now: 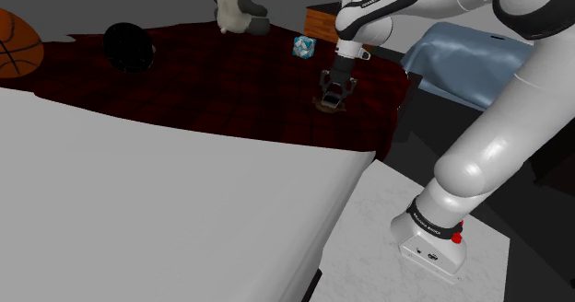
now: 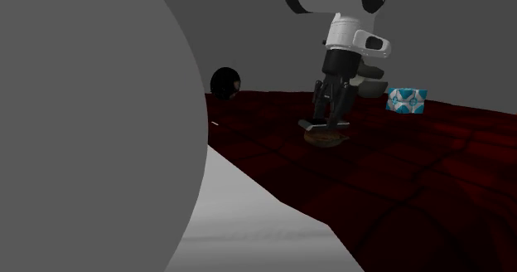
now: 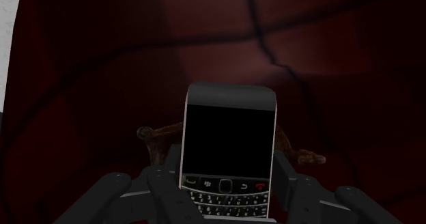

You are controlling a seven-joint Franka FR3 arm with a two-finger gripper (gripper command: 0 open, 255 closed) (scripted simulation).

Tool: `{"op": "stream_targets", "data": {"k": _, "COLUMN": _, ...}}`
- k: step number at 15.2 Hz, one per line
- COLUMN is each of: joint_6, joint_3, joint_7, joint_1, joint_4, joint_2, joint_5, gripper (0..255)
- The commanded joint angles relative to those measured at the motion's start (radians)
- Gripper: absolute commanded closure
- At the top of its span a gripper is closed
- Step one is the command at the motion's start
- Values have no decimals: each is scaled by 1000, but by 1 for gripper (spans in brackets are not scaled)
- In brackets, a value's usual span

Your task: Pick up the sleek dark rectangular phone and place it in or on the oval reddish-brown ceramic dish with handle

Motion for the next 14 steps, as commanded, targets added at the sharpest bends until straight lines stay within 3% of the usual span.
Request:
{"op": "stream_targets", "data": {"k": 1, "joint_6": 9, "joint_3": 0, "joint_7": -2, "joint_1": 0, "joint_4": -7, "joint_2": 2, "joint_5": 1, "gripper": 255}}
{"op": "stream_targets", "data": {"k": 7, "joint_6": 9, "joint_3": 0, "joint_7": -2, "joint_1": 0, "joint_4": -6, "joint_2": 2, "joint_5": 1, "gripper": 255}}
{"op": "stream_targets", "data": {"k": 8, "joint_6": 9, "joint_3": 0, "joint_7": -2, "joint_1": 0, "joint_4": -7, "joint_2": 2, "joint_5": 1, "gripper": 0}}
{"op": "stream_targets", "data": {"k": 13, "joint_6": 9, "joint_3": 0, "joint_7": -2, "joint_1": 0, "joint_4": -6, "joint_2": 2, "joint_5": 1, "gripper": 0}}
{"op": "stream_targets", "data": {"k": 14, "joint_6": -24, "joint_3": -3, "joint_7": 1, "joint_1": -3, "joint_4": 17, "joint_2": -8, "joint_5": -4, "gripper": 0}}
